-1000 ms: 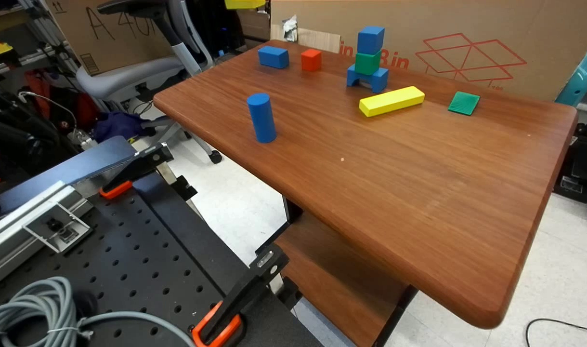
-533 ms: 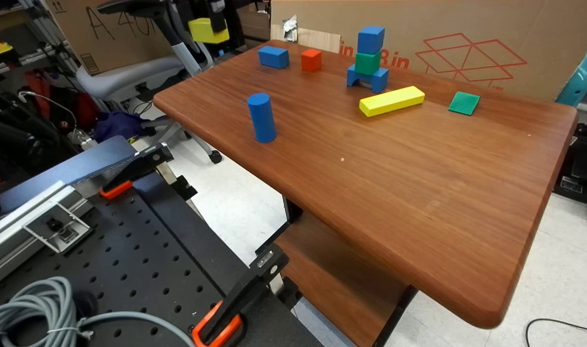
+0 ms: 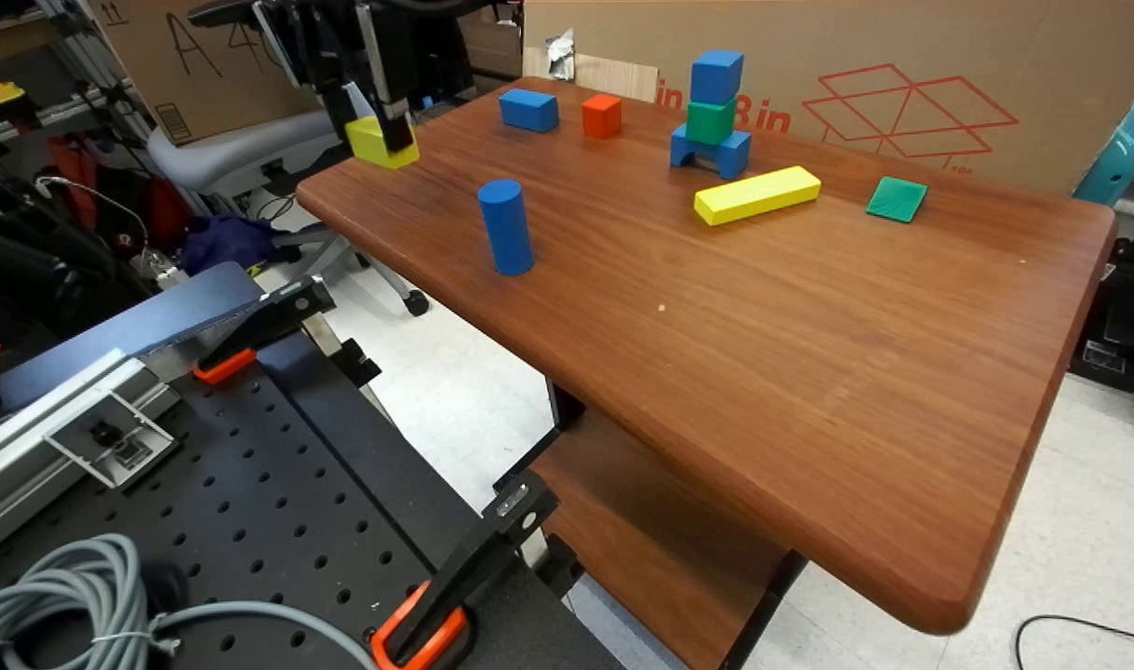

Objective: Unstack the yellow and orange blocks

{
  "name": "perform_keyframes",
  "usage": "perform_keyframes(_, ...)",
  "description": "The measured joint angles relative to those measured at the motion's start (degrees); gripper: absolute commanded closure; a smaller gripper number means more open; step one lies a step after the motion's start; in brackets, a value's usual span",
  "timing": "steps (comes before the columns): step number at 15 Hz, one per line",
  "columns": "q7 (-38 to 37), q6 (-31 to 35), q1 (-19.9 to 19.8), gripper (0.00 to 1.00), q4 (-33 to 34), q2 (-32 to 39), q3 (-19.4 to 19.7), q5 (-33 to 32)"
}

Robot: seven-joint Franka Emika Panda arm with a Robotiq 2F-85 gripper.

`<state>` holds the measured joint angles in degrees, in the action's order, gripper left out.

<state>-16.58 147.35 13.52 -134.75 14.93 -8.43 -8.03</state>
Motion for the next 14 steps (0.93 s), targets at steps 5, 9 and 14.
perform_keyframes(5,-0.94,4.85,0.54,0.57,-1.54,2.88,0.92,-0.56)
perform_keyframes(9,-1.37,7.66,2.21,0.57,-1.39,4.47,2.26,-0.81)
perform_keyframes(14,-2.02,8.06,3.49,0.00,-1.36,4.84,2.74,-0.80)
